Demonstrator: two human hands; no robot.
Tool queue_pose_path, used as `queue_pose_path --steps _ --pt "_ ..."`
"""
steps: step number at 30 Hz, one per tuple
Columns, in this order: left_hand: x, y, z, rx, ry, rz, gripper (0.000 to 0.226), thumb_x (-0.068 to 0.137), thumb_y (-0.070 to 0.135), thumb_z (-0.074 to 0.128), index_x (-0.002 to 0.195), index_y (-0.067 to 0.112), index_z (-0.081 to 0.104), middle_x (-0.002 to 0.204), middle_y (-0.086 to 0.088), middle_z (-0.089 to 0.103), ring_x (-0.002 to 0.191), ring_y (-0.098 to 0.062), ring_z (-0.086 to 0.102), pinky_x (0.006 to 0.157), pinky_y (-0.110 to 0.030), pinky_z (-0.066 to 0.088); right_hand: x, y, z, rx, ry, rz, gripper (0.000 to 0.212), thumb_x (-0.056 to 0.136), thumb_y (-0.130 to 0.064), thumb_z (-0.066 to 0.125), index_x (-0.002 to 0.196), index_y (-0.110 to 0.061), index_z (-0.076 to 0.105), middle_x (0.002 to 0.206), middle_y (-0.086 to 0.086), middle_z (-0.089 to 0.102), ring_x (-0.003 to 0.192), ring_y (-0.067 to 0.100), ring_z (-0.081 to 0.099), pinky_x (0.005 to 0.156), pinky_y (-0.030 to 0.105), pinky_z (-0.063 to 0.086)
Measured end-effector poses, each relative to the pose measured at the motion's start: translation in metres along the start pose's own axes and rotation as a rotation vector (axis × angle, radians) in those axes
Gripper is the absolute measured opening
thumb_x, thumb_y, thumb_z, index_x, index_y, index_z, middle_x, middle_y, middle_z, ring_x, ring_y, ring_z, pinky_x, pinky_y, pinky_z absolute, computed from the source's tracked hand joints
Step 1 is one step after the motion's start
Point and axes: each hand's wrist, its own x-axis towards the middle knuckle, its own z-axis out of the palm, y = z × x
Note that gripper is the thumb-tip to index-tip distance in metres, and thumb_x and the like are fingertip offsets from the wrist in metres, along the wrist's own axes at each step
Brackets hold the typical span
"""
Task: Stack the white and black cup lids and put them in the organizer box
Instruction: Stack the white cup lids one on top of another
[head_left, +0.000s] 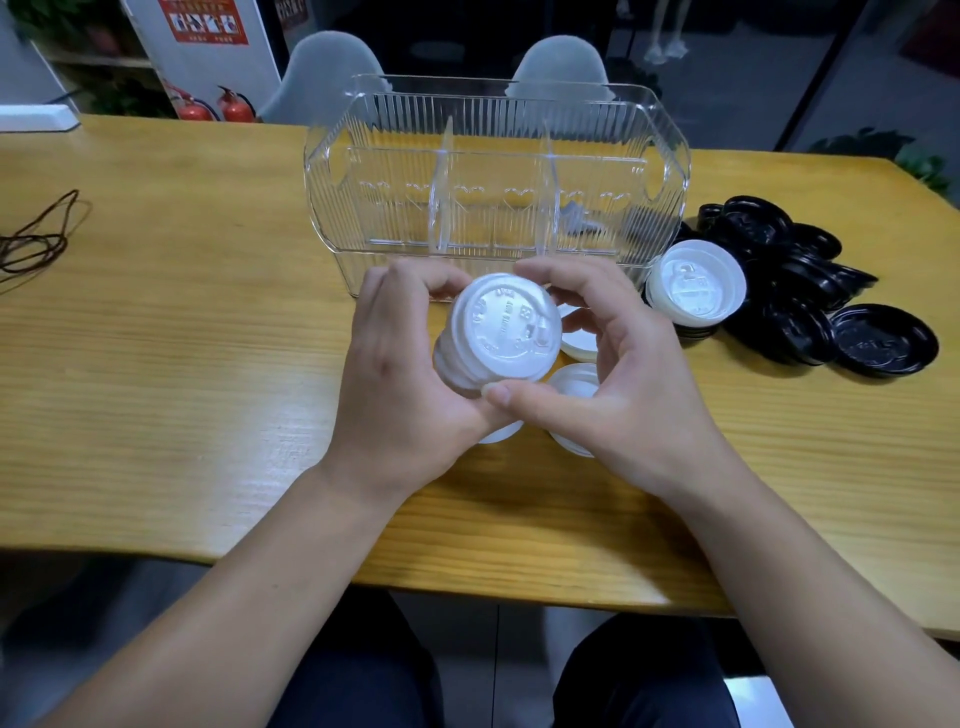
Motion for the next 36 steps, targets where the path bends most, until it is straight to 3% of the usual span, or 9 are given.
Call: queue_pose_path --steps 3,6,11,14,19,26,29,33,36 --pt "-0.0011 -0.0006 -0.0001 0.016 0.002 0.015 0.078 0.074 0.04 0.104 0.124 -0.002 0.062 0.125 0.008 0.055 0.116 -0.02 0.054 0.099 -0.037 0.05 0.0003 0.0021 -0.0004 -0.006 0.005 -0.004 0.074 0.079 -0.03 0.1 0.145 -0.024 0.068 0.142 -0.002 0.066 0.133 0.025 0.062 0.109 0.047 0.052" --pt "-0.001 0.0015 -0.0008 0.0 -0.006 -0.011 0.081 0.073 0.043 0.104 0.126 0.0 0.062 0.126 0.009 0.056 0.118 -0.024 0.057 0.101 -0.043 0.053 -0.0004 0.0045 0.0022 0.013 0.025 -0.001 0.073 0.08 -0.029 0.098 0.146 -0.022 0.069 0.141 -0.003 0.069 0.132 0.023 0.065 0.11 0.043 0.053" --pt "0.0013 0.0037 -0.005 -0.141 -0.128 -0.177 0.096 0.066 0.059 0.108 0.138 0.02 0.058 0.135 0.011 0.065 0.128 -0.027 0.064 0.107 -0.038 0.053 0.0015 0.0096 -0.0006 0.037 0.092 0.046 0.063 0.086 -0.031 0.095 0.143 -0.022 0.07 0.139 -0.004 0.07 0.13 0.025 0.069 0.107 0.055 0.055" --pt "0.0027 0.0004 -0.0076 -0.174 -0.263 -0.259 0.097 0.065 0.052 0.111 0.143 0.029 0.058 0.139 0.014 0.068 0.135 -0.02 0.064 0.108 -0.039 0.054 0.0018 0.0096 -0.0022 -0.001 0.084 0.074 0.06 0.09 -0.037 0.091 0.145 -0.024 0.07 0.143 -0.01 0.067 0.133 0.021 0.066 0.107 0.052 0.055" --pt "0.0036 0.0023 -0.0068 -0.261 -0.359 -0.353 0.103 0.071 0.041 0.11 0.153 0.032 0.049 0.137 0.018 0.071 0.132 -0.003 0.067 0.098 -0.012 0.05 -0.0005 0.007 -0.0016 -0.07 0.021 0.088 0.065 0.093 -0.034 0.09 0.153 -0.029 0.065 0.142 -0.012 0.068 0.135 0.016 0.064 0.109 0.044 0.053" --pt "0.002 0.0016 -0.0069 -0.321 -0.396 -0.395 0.118 0.072 0.033 0.108 0.166 0.039 0.037 0.135 0.012 0.073 0.121 -0.008 0.075 0.098 -0.018 0.055 -0.0018 0.0045 0.0018 -0.173 -0.054 0.076 0.061 0.094 -0.037 0.088 0.15 -0.026 0.068 0.142 -0.012 0.067 0.138 0.009 0.06 0.109 0.02 0.045" --pt "0.0021 0.0013 -0.0074 -0.349 -0.425 -0.395 0.123 0.073 0.03 0.108 0.17 0.039 0.033 0.133 0.013 0.074 0.12 -0.007 0.075 0.101 -0.017 0.053 -0.0028 0.0043 0.003 -0.18 -0.087 0.059 0.059 0.096 -0.035 0.086 0.152 -0.023 0.068 0.146 -0.011 0.066 0.142 0.009 0.06 0.116 0.024 0.044" --pt "0.0022 -0.0009 -0.0084 -0.411 -0.463 -0.408 0.127 0.074 0.024 0.108 0.173 0.043 0.029 0.135 0.009 0.077 0.122 -0.015 0.077 0.105 -0.029 0.058 -0.0029 0.0035 -0.0001 -0.159 -0.126 0.088 0.058 0.098 -0.034 0.084 0.152 -0.026 0.067 0.15 -0.015 0.067 0.146 0.006 0.057 0.123 0.028 0.042" --pt "0.0021 0.0 -0.0087 -0.411 -0.462 -0.415 0.127 0.075 0.025 0.108 0.173 0.044 0.03 0.131 0.011 0.078 0.118 -0.014 0.078 0.101 -0.024 0.057 -0.0028 0.0002 -0.0016 -0.143 -0.123 0.13 0.057 0.097 -0.04 0.084 0.152 -0.03 0.068 0.149 -0.02 0.069 0.145 -0.002 0.056 0.124 0.025 0.041"
